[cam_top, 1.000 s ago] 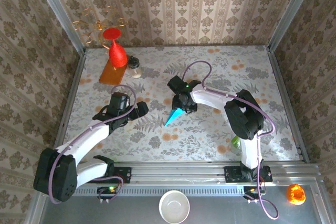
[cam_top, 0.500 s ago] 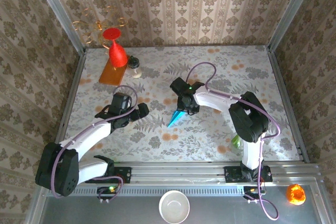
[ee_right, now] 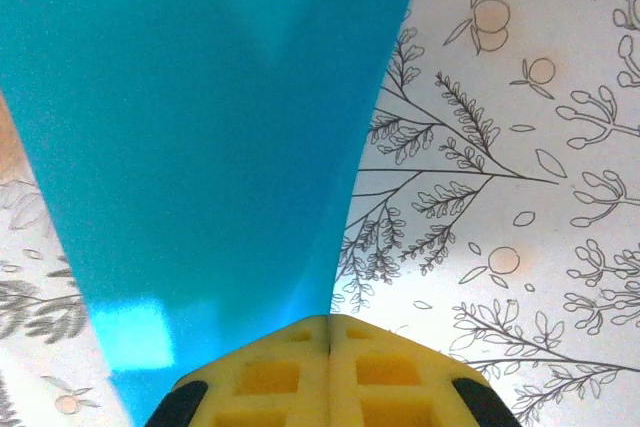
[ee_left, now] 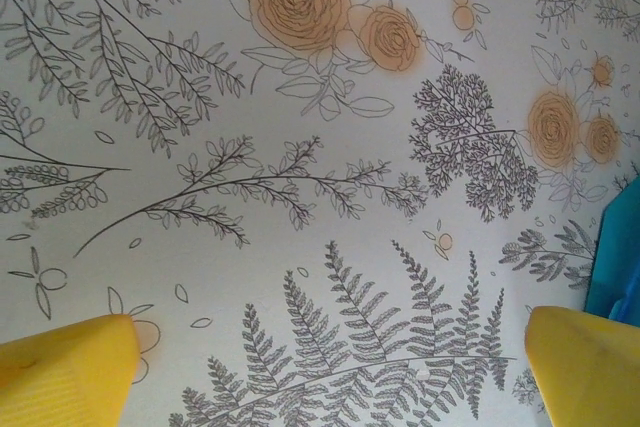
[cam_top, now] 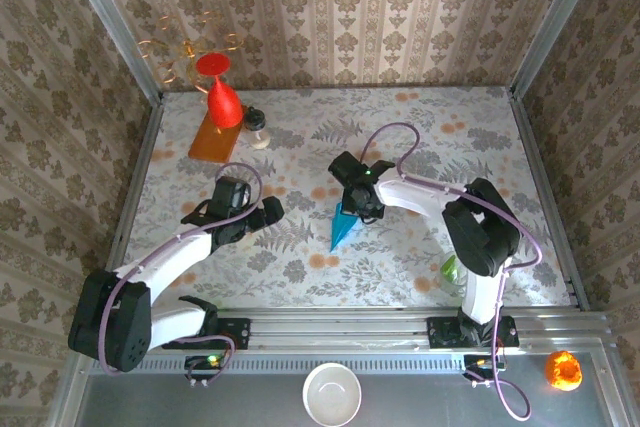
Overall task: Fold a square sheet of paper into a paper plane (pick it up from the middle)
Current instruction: Move the paper plane to the top-center of the table.
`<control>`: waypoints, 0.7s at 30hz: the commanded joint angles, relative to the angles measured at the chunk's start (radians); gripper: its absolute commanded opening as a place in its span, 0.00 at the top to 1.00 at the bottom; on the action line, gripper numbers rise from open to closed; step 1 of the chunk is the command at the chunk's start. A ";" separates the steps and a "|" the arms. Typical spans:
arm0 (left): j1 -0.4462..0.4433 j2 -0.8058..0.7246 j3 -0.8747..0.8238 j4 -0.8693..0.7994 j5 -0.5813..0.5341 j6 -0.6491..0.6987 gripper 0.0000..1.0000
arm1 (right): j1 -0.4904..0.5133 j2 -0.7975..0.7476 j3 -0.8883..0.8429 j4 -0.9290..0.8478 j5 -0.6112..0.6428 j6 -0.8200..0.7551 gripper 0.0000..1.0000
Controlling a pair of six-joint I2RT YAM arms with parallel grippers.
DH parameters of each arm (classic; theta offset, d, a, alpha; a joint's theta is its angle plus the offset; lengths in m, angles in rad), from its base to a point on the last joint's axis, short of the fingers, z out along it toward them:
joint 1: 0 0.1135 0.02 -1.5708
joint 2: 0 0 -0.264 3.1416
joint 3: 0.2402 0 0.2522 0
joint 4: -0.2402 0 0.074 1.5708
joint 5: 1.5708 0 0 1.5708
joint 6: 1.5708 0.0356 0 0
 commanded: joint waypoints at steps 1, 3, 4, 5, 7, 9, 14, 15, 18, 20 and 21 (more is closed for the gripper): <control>0.014 -0.021 0.014 -0.009 0.021 0.003 0.00 | -0.018 -0.072 -0.023 0.053 0.022 -0.030 1.00; 0.019 -0.031 0.010 0.001 0.038 0.003 0.00 | -0.030 -0.097 -0.030 0.110 -0.021 -0.093 1.00; 0.023 -0.036 0.007 0.005 0.045 -0.002 0.00 | -0.037 -0.104 -0.029 0.140 -0.057 -0.131 1.00; 0.027 -0.041 0.003 0.013 0.052 -0.007 0.00 | -0.042 -0.111 -0.026 0.167 -0.097 -0.166 1.00; 0.033 -0.054 -0.006 0.031 0.063 -0.016 0.00 | -0.053 -0.121 -0.028 0.229 -0.193 -0.231 1.00; 0.035 -0.064 -0.013 0.053 0.076 -0.019 0.00 | -0.064 -0.133 -0.046 0.304 -0.301 -0.265 1.00; 0.022 -0.059 -0.009 0.121 0.144 0.004 0.00 | -0.116 -0.128 -0.176 0.612 -0.632 -0.197 1.00; 0.014 -0.052 -0.004 0.124 0.143 0.003 0.00 | -0.121 -0.118 -0.190 0.651 -0.665 -0.182 1.00; -0.017 -0.009 0.015 0.144 0.143 -0.009 0.02 | -0.135 -0.071 -0.240 0.756 -0.736 -0.146 1.00; -0.039 0.036 0.029 0.163 0.138 -0.027 0.04 | -0.151 -0.036 -0.266 0.797 -0.763 -0.125 1.00; -0.055 0.057 0.037 0.168 0.134 -0.033 0.05 | -0.160 -0.022 -0.277 0.815 -0.771 -0.117 1.00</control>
